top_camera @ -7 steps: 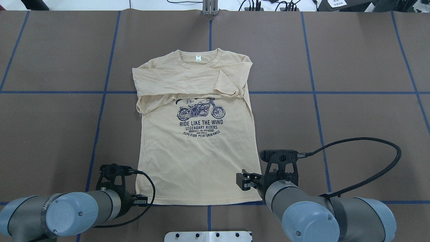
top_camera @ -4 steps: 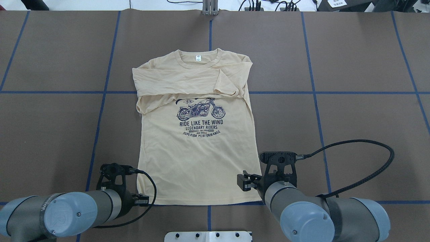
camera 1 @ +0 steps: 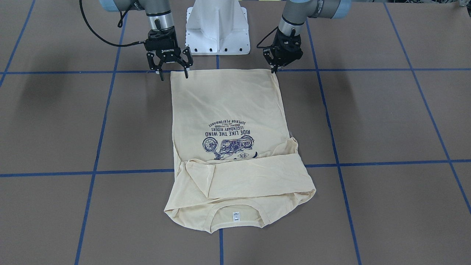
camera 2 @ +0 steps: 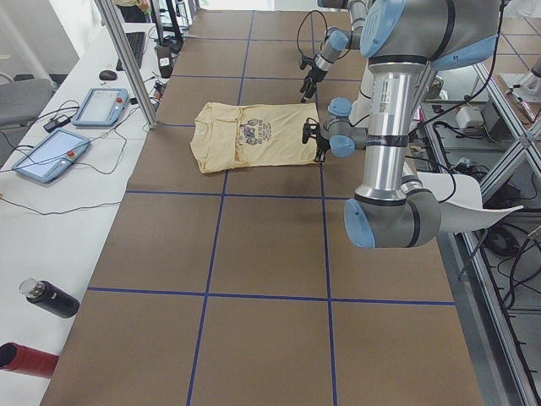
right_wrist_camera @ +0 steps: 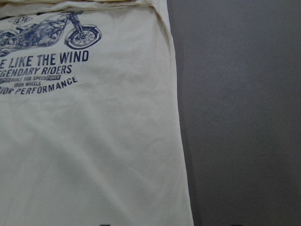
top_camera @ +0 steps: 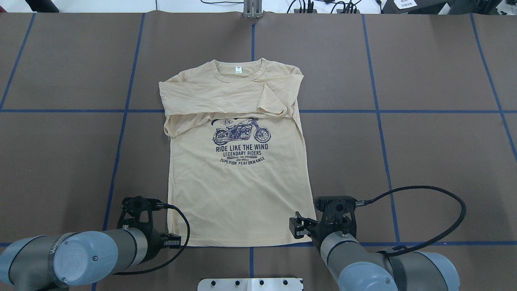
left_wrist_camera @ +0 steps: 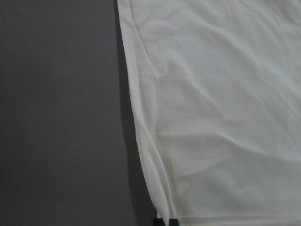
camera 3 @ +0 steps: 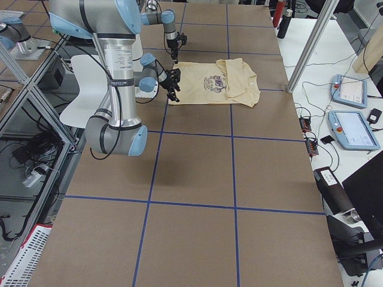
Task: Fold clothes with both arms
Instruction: 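Lower both grippers and grasp the two hem corners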
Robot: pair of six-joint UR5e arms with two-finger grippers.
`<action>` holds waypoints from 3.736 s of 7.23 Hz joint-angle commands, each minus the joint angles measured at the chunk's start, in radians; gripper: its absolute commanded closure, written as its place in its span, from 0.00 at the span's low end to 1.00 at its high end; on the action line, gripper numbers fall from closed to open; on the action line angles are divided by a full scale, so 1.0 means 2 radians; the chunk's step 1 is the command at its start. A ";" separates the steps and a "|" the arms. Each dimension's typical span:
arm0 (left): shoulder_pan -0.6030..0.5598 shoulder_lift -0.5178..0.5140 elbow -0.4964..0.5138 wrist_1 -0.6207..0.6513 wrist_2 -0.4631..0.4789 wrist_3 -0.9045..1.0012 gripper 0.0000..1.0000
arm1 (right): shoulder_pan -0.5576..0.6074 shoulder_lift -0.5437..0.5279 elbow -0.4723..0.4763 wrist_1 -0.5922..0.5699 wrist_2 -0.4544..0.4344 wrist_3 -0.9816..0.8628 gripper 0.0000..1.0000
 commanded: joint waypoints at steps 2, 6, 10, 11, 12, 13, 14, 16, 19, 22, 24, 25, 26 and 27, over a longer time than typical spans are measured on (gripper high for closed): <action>0.001 0.000 0.000 0.000 0.000 -0.002 1.00 | -0.026 -0.006 0.004 -0.043 -0.009 0.028 0.53; 0.003 0.001 0.001 0.000 0.002 -0.003 1.00 | -0.030 -0.004 0.011 -0.072 0.005 0.033 0.59; 0.003 0.001 0.001 0.000 0.001 -0.003 1.00 | -0.053 -0.002 0.008 -0.072 0.000 0.068 0.59; 0.003 0.001 0.001 0.000 0.001 -0.003 1.00 | -0.055 -0.002 0.007 -0.072 0.000 0.068 0.59; 0.003 0.001 0.001 0.000 0.001 -0.003 1.00 | -0.056 -0.003 0.006 -0.072 -0.001 0.068 0.59; 0.003 0.001 0.001 0.000 0.001 -0.003 1.00 | -0.056 -0.003 0.004 -0.072 -0.001 0.068 0.59; 0.003 0.001 0.001 0.000 0.001 -0.003 1.00 | -0.056 -0.003 0.002 -0.072 -0.001 0.068 0.64; 0.003 0.003 0.001 0.000 0.001 -0.003 1.00 | -0.055 -0.003 0.001 -0.072 -0.001 0.068 0.67; 0.003 0.001 0.001 0.000 0.002 -0.003 1.00 | -0.049 0.010 -0.005 -0.072 -0.002 0.068 0.71; 0.003 -0.001 0.000 0.000 0.001 -0.003 1.00 | -0.045 0.010 -0.005 -0.072 -0.002 0.066 0.72; 0.003 -0.001 0.000 -0.001 0.000 -0.002 1.00 | -0.040 0.011 -0.004 -0.072 -0.002 0.067 1.00; 0.003 -0.002 -0.001 0.000 0.000 -0.003 1.00 | -0.038 0.012 -0.002 -0.072 -0.002 0.067 1.00; 0.002 0.000 -0.012 0.000 0.000 -0.001 1.00 | -0.034 0.014 0.000 -0.072 -0.001 0.066 1.00; -0.004 0.010 -0.053 0.003 -0.007 0.005 1.00 | -0.026 0.014 0.027 -0.074 0.004 0.064 1.00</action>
